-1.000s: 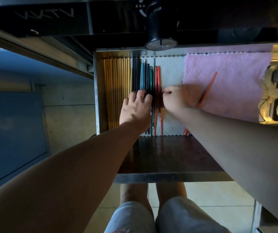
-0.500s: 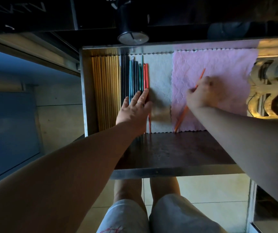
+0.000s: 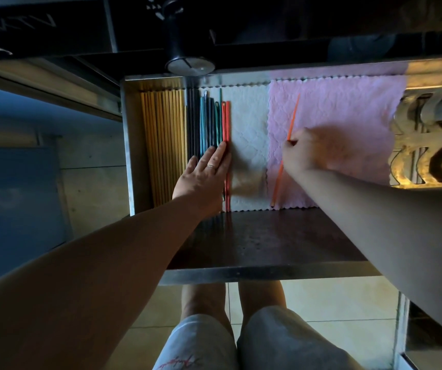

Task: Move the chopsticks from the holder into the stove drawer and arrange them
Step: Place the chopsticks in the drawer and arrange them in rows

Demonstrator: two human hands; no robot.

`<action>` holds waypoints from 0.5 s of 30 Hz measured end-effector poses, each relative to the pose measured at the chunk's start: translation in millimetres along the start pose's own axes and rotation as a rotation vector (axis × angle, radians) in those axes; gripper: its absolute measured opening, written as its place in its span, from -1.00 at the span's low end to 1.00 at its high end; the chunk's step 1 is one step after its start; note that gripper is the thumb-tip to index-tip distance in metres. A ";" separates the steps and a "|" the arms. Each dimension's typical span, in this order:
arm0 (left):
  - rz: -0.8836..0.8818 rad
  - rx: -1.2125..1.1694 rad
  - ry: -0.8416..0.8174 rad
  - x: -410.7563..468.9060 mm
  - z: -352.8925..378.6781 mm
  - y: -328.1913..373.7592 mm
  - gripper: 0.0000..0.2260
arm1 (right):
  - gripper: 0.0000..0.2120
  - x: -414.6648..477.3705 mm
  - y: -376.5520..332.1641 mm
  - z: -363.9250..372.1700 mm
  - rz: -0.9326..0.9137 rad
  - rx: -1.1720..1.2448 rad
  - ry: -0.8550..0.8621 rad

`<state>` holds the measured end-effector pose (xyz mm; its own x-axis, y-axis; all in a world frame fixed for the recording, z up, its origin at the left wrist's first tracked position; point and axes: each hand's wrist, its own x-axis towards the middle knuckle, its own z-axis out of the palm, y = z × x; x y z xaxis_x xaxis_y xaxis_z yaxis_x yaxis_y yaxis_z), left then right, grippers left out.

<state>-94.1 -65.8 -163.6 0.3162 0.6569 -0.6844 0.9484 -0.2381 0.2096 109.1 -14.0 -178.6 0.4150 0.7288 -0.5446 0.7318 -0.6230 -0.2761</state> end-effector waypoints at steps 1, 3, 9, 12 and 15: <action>-0.001 0.002 -0.003 -0.4 0.3 -0.9 -0.19 | -0.77 -2.1 -4.4 2.5 -0.028 0.017 -0.030; 0.002 -0.005 -0.011 -0.6 0.8 -3.7 -0.19 | -0.81 -6.7 -14.5 9.1 -0.077 0.031 -0.091; 0.039 -0.014 -0.027 0.3 -1.9 -10.3 -0.22 | -0.85 -16.3 -44.2 30.6 -0.083 0.019 -0.196; 0.023 -0.038 -0.017 -0.6 -1.5 -12.8 -0.22 | -0.83 -22.6 -56.2 37.2 -0.074 0.049 -0.181; 0.021 -0.053 -0.008 -2.5 1.2 -14.7 -0.23 | -0.82 -26.7 -57.8 41.4 -0.039 0.057 -0.162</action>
<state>-108.8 -64.8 -165.9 0.3361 0.6466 -0.6847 0.9416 -0.2136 0.2605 33.4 -9.2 -180.9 0.2910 0.7004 -0.6518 0.7117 -0.6138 -0.3418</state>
